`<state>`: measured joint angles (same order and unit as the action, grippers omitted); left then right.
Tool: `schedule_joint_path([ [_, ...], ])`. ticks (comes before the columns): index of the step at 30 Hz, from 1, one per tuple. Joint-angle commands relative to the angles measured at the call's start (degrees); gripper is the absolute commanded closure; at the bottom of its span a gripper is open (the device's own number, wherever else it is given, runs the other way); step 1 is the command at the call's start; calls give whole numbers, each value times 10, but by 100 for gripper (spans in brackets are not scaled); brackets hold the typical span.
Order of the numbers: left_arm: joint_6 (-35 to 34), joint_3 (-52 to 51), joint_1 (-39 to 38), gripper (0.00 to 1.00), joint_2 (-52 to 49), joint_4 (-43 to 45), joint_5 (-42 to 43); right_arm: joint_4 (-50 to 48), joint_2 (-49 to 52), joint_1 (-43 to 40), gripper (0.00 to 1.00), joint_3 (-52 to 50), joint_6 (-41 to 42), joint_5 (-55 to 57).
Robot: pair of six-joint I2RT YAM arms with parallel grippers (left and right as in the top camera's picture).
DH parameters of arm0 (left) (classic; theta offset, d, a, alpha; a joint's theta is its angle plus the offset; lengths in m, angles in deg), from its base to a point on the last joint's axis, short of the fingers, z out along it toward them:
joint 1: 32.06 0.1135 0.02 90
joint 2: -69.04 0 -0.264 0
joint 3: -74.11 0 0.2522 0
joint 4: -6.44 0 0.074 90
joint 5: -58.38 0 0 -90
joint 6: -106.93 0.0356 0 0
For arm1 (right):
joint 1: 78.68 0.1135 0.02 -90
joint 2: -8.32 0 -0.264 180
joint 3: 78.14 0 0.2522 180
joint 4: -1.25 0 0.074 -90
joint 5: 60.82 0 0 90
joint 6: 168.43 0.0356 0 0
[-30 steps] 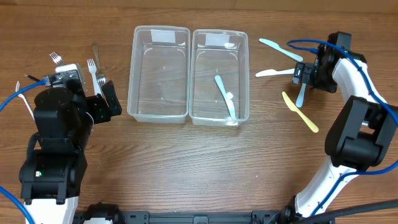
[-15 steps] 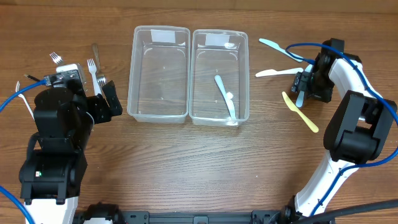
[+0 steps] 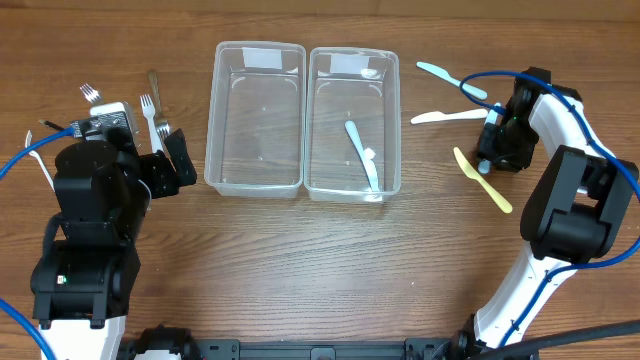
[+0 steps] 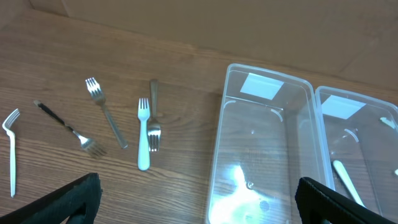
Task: Pack container
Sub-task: 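Grasp the light-blue spoon and carry it to the right container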
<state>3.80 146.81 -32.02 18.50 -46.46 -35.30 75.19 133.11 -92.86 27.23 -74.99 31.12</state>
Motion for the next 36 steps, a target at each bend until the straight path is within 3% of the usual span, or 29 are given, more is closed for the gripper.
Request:
schedule_joint_path([
  [1,11,14,3,0,-1,4,7,-9,14,0,64,5,0,-19],
  [7,11,14,3,0,-1,4,7,-12,14,1,67,5,0,-21],
  [13,11,14,3,0,-1,4,7,-11,14,1,84,5,-5,-22],
  [19,11,14,3,0,-1,4,7,-11,14,1,85,5,-4,-22],
  [26,11,14,3,0,-1,4,7,-14,14,1,96,6,-4,-22],
  [31,11,14,3,0,-1,4,7,-11,8,1,96,27,-4,-16],
  [36,11,14,3,0,-1,4,7,33,-21,2,96,115,-5,-16],
])
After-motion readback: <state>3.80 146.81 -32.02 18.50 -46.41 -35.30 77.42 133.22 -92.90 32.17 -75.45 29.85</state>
